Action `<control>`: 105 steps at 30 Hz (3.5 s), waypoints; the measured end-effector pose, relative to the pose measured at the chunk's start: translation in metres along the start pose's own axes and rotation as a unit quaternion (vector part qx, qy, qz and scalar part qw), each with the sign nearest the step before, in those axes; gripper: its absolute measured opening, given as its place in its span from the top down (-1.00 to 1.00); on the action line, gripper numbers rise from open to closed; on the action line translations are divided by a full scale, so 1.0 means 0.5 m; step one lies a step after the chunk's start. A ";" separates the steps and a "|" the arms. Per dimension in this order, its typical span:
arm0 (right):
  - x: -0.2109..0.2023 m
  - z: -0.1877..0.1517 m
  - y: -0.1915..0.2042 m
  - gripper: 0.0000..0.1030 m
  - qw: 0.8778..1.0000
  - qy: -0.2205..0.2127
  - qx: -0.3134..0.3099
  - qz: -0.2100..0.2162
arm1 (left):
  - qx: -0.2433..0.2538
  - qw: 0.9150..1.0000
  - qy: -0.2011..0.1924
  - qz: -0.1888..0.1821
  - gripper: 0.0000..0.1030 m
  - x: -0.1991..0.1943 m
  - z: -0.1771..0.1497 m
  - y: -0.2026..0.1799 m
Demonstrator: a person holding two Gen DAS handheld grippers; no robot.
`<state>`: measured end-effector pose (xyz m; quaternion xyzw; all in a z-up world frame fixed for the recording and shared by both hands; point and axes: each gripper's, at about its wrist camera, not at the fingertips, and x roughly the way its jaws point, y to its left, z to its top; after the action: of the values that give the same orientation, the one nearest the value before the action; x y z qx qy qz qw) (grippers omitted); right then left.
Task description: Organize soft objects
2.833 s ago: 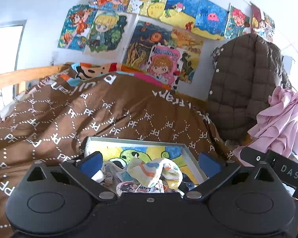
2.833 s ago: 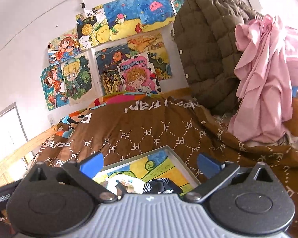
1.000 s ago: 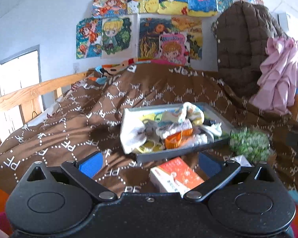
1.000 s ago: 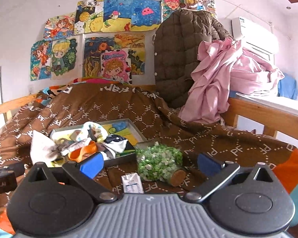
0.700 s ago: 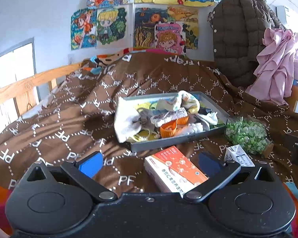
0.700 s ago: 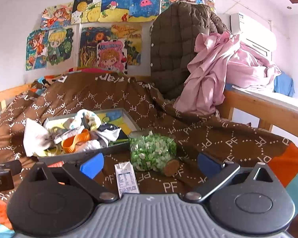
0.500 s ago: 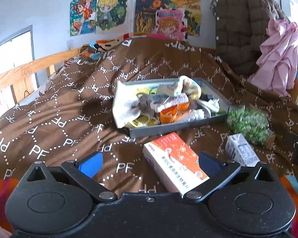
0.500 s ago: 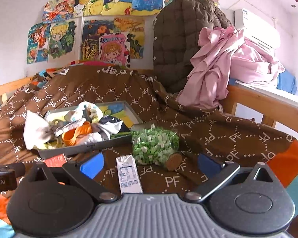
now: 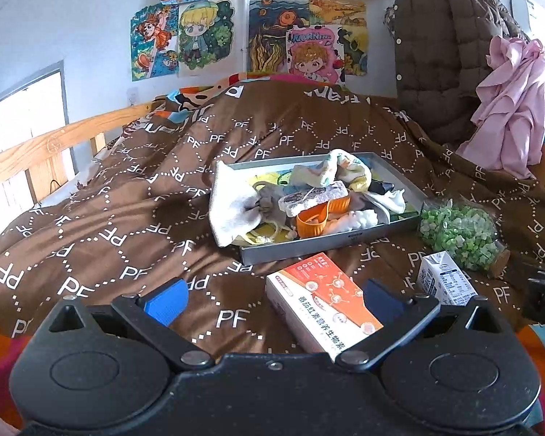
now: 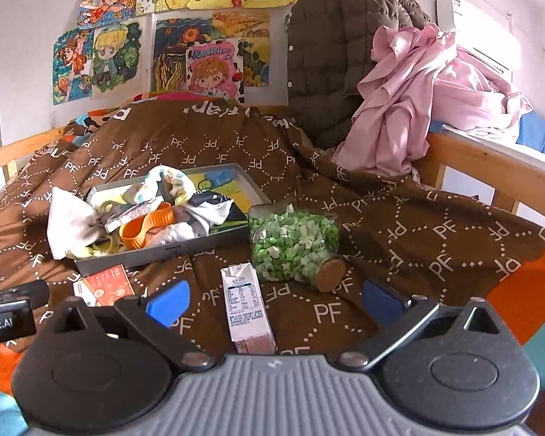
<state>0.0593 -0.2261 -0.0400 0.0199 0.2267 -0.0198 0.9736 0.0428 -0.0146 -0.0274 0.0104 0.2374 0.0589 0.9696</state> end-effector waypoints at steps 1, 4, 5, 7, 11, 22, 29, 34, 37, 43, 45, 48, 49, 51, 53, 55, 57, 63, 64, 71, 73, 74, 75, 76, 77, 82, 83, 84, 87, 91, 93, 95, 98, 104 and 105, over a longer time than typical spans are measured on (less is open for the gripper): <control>0.002 0.000 0.001 -0.99 1.000 0.002 -0.001 0.001 | 0.000 1.000 0.000 -0.001 -0.98 0.001 0.000 0.000; 0.006 -0.002 0.007 -0.99 1.000 0.005 -0.007 0.005 | 0.000 1.000 0.002 -0.003 -0.98 0.003 -0.001 -0.001; 0.007 -0.003 0.008 -0.99 1.000 0.006 -0.009 0.006 | 0.000 1.000 0.003 -0.004 -0.98 0.004 -0.002 -0.001; 0.009 -0.003 0.010 -0.99 1.000 0.007 -0.010 0.009 | 0.001 1.000 0.004 -0.004 -0.98 0.005 -0.003 -0.002; 0.011 -0.003 0.009 -0.99 1.000 0.010 -0.007 0.009 | 0.004 1.000 0.007 -0.005 -0.98 0.008 -0.003 -0.004; 0.007 -0.002 0.008 -0.99 1.000 0.011 -0.008 0.013 | 0.008 1.000 0.008 -0.002 -0.98 0.007 -0.003 -0.007; 0.013 0.000 0.015 -0.99 0.999 0.024 -0.018 0.016 | 0.010 1.000 0.005 -0.006 -0.98 0.006 -0.004 -0.006; 0.022 0.001 0.018 -0.99 0.999 0.038 -0.017 0.020 | 0.000 1.000 0.016 -0.005 -0.98 0.011 0.000 0.002; 0.027 0.003 0.019 -0.99 0.999 0.043 -0.016 0.024 | -0.005 1.000 0.022 -0.004 -0.98 0.016 0.002 0.003; 0.042 0.004 0.029 -0.99 0.998 0.055 -0.021 0.032 | -0.012 0.999 0.044 0.005 -0.98 0.040 0.001 0.004; 0.047 0.001 0.029 -0.99 0.997 0.061 -0.020 0.032 | -0.012 0.999 0.052 0.008 -0.98 0.047 0.000 0.003; 0.052 -0.002 0.023 -0.99 0.997 0.069 -0.010 0.029 | -0.011 0.998 0.057 0.008 -0.98 0.051 -0.002 0.002; 0.053 -0.002 0.020 -0.99 0.997 0.070 -0.006 0.028 | -0.011 0.998 0.057 0.008 -0.98 0.052 -0.003 0.001; 0.053 -0.003 0.016 -0.99 0.997 0.070 0.001 0.026 | -0.011 0.998 0.058 0.008 -0.98 0.051 -0.003 0.001; 0.054 -0.003 0.014 -0.99 0.997 0.070 0.003 0.026 | -0.011 0.998 0.057 0.009 -0.98 0.051 -0.003 0.000; 0.053 -0.003 0.014 -0.99 0.997 0.072 0.002 0.027 | -0.010 0.998 0.058 0.010 -0.98 0.050 -0.003 -0.001; 0.051 -0.003 0.014 -0.99 0.997 0.071 0.002 0.029 | -0.009 0.998 0.057 0.010 -0.98 0.050 -0.004 -0.001; 0.051 -0.003 0.013 -0.99 0.997 0.074 0.003 0.027 | -0.010 0.998 0.059 0.011 -0.98 0.051 -0.004 -0.001; 0.051 -0.004 0.014 -0.99 0.997 0.076 0.002 0.027 | -0.011 0.998 0.060 0.011 -0.98 0.051 -0.004 -0.001; 0.052 -0.005 0.016 -0.99 0.996 0.080 0.000 0.030 | -0.010 0.998 0.063 0.013 -0.98 0.049 -0.005 0.001; 0.053 -0.004 0.015 -0.99 0.996 0.081 0.000 0.029 | -0.010 0.998 0.063 0.013 -0.98 0.049 -0.005 0.001; 0.052 -0.005 0.015 -0.99 0.996 0.081 0.001 0.029 | -0.011 0.998 0.064 0.013 -0.98 0.049 -0.005 0.001; 0.053 -0.005 0.015 -0.99 0.996 0.082 0.001 0.029 | -0.011 0.998 0.064 0.013 -0.98 0.049 -0.005 0.001; 0.053 -0.005 0.015 -0.99 0.996 0.082 0.001 0.030 | -0.011 0.998 0.064 0.012 -0.98 0.049 -0.005 0.001; 0.053 -0.005 0.015 -0.99 0.996 0.082 0.000 0.031 | -0.011 0.998 0.064 0.012 -0.98 0.049 -0.005 0.001; 0.053 -0.005 0.017 -0.99 0.996 0.083 -0.004 0.034 | -0.011 0.998 0.065 0.012 -0.98 0.050 -0.004 0.001; 0.053 -0.005 0.017 -0.99 0.996 0.083 -0.004 0.033 | -0.012 0.998 0.065 0.012 -0.98 0.050 -0.004 0.002; 0.053 -0.006 0.017 -0.99 0.996 0.083 -0.003 0.033 | -0.011 0.998 0.064 0.012 -0.98 0.050 -0.004 0.001; 0.053 -0.006 0.018 -0.99 0.996 0.084 -0.004 0.033 | -0.012 0.998 0.064 0.012 -0.98 0.050 -0.004 0.001; 0.053 -0.007 0.018 -0.99 0.996 0.084 -0.005 0.035 | -0.011 0.998 0.064 0.012 -0.98 0.049 -0.004 0.002; 0.053 -0.006 0.018 -0.99 0.996 0.084 -0.005 0.034 | -0.011 0.998 0.065 0.012 -0.98 0.050 -0.004 0.002; 0.053 -0.007 0.017 -0.99 0.996 0.085 -0.004 0.034 | -0.011 0.998 0.065 0.012 -0.98 0.049 -0.004 0.002; 0.053 -0.007 0.017 -0.99 0.996 0.085 -0.004 0.034 | -0.012 0.998 0.064 0.012 -0.98 0.049 -0.004 0.002; 0.053 -0.006 0.017 -0.99 0.996 0.085 -0.004 0.034 | -0.011 0.998 0.065 0.012 -0.98 0.049 -0.004 0.002; 0.054 -0.006 0.017 -0.99 0.996 0.085 -0.005 0.034 | -0.011 0.998 0.065 0.012 -0.98 0.049 -0.004 0.002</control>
<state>0.0823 -0.2185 -0.0544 0.0248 0.3079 0.0164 0.9509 0.0635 -0.0107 -0.0404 -0.0015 0.2988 0.0740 0.9514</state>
